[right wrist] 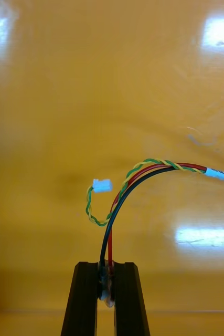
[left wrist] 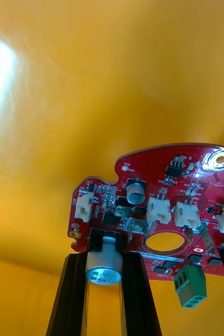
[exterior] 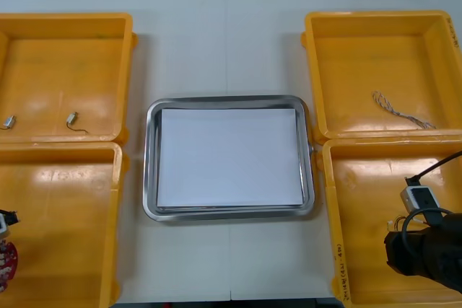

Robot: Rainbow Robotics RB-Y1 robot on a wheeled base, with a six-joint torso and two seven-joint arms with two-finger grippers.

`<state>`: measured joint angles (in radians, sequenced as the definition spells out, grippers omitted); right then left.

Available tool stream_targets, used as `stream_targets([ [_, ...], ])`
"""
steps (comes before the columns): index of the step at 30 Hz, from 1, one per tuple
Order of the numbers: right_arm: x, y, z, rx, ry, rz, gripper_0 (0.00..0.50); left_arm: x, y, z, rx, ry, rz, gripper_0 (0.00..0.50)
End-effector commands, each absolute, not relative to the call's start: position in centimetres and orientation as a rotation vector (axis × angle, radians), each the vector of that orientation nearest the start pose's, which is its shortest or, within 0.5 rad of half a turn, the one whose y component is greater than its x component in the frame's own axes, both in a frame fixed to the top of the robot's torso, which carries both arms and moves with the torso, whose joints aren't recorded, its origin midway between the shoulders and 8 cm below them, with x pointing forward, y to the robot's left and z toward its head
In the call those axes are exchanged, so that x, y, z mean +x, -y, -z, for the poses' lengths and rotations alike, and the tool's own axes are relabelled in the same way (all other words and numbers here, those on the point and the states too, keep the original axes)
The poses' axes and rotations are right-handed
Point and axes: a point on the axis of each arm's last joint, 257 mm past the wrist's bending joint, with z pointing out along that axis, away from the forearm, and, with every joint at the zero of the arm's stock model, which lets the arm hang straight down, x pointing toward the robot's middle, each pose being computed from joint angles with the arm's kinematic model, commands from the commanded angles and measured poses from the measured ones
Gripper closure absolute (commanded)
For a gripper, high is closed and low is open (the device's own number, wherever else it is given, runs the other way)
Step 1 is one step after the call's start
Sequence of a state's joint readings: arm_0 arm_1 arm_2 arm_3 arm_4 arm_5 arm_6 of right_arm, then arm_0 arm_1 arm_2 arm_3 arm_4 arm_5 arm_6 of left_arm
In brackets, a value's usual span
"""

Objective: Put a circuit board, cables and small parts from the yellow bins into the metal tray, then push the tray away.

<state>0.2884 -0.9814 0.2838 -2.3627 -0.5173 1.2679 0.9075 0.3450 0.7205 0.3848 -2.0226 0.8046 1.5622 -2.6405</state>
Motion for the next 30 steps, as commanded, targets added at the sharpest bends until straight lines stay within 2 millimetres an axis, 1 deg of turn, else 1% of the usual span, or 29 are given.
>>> stream_targets([
  [1,29.0,27.3,32.3,-0.076,-2.685,-0.061,0.5,27.9,-44.9,29.0,1.499,-2.453,-0.292,0.5],
  [3,29.1,27.1,32.2,-0.09,-2.685,-0.064,0.5,28.4,-44.0,28.6,1.508,-2.439,-0.285,0.5],
  [4,29.1,27.1,32.2,-0.09,-2.685,-0.064,0.5,28.4,-44.0,28.6,1.508,-2.439,-0.285,0.5],
  [5,29.0,27.2,32.3,-0.098,-2.687,-0.061,0.5,28.8,-43.3,28.4,1.509,-2.43,-0.276,0.5],
  [7,29.2,27.3,32.4,-0.1,-2.686,-0.057,0.5,29.1,-43.0,28.3,1.515,-2.43,-0.293,0.5],
  [12,30.0,28.0,32.9,-0.099,-2.675,-0.049,0.5,30.1,-42.3,28.3,1.449,-2.464,-0.319,0.5],
  [13,30.3,28.4,33.1,-0.101,-2.667,-0.043,0.372,30.7,-41.9,28.3,1.423,-2.469,-0.33,0.5],
  [14,30.6,28.6,33.1,-0.106,-2.66,-0.036,0.29,30.9,-41.9,28.3,1.41,-2.476,-0.337,0.5],
  [17,31.0,28.9,33.1,-0.12,-2.65,-0.018,0.06,31.8,-41.6,28.2,1.376,-2.485,-0.366,0.5],
  [18,31.0,29.0,33.1,-0.123,-2.652,-0.012,0.028,32.2,-41.5,28.2,1.364,-2.489,-0.377,0.5],
  [19,31.0,29.1,33.1,-0.124,-2.651,-0.009,0.016,32.5,-41.4,28.1,1.356,-2.491,-0.387,0.5],
  [23,31.0,29.1,33.1,-0.133,-2.653,-0.007,0.0,33.2,-40.9,28.1,1.32,-2.508,-0.414,0.5],
  [30,31.5,29.5,32.5,-0.17,-2.649,0.01,0.0,34.2,-40.2,28.5,1.278,-2.52,-0.435,0.5],
])
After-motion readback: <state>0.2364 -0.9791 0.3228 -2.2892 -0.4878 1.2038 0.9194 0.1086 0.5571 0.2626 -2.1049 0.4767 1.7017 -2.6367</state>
